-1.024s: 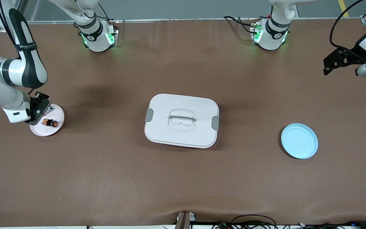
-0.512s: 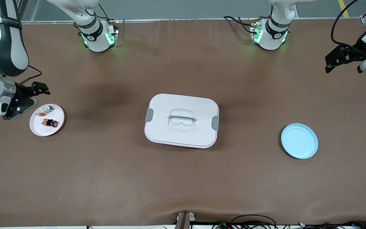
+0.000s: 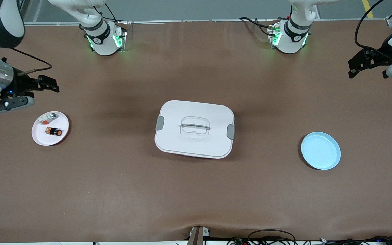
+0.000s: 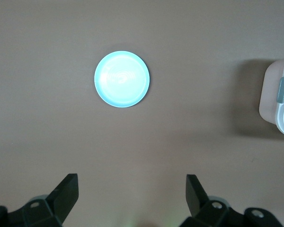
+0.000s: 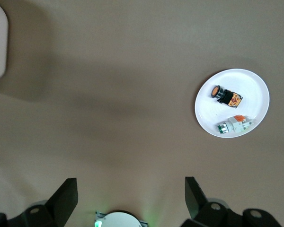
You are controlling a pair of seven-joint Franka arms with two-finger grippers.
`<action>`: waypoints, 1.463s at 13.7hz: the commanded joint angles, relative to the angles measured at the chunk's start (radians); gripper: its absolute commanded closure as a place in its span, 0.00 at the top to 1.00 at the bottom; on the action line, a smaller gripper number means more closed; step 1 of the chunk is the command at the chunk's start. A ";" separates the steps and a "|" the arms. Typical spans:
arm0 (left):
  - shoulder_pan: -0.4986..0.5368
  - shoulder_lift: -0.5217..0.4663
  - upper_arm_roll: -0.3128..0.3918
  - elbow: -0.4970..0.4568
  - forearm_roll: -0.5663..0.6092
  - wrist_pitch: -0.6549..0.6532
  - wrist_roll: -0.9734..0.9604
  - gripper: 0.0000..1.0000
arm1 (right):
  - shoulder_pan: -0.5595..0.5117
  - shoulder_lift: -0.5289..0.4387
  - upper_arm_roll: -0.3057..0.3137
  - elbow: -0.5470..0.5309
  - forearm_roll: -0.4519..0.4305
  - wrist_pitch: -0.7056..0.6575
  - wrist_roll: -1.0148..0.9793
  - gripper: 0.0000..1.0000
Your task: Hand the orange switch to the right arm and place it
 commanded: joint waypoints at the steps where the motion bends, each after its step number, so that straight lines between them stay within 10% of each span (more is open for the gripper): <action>1: -0.002 0.002 0.005 0.000 -0.006 0.007 0.017 1.00 | 0.006 -0.016 0.000 0.027 0.038 -0.019 0.081 1.00; 20: -0.001 -0.009 -0.003 0.022 -0.014 -0.040 0.018 1.00 | 0.034 -0.031 -0.009 0.170 0.026 -0.100 0.295 1.00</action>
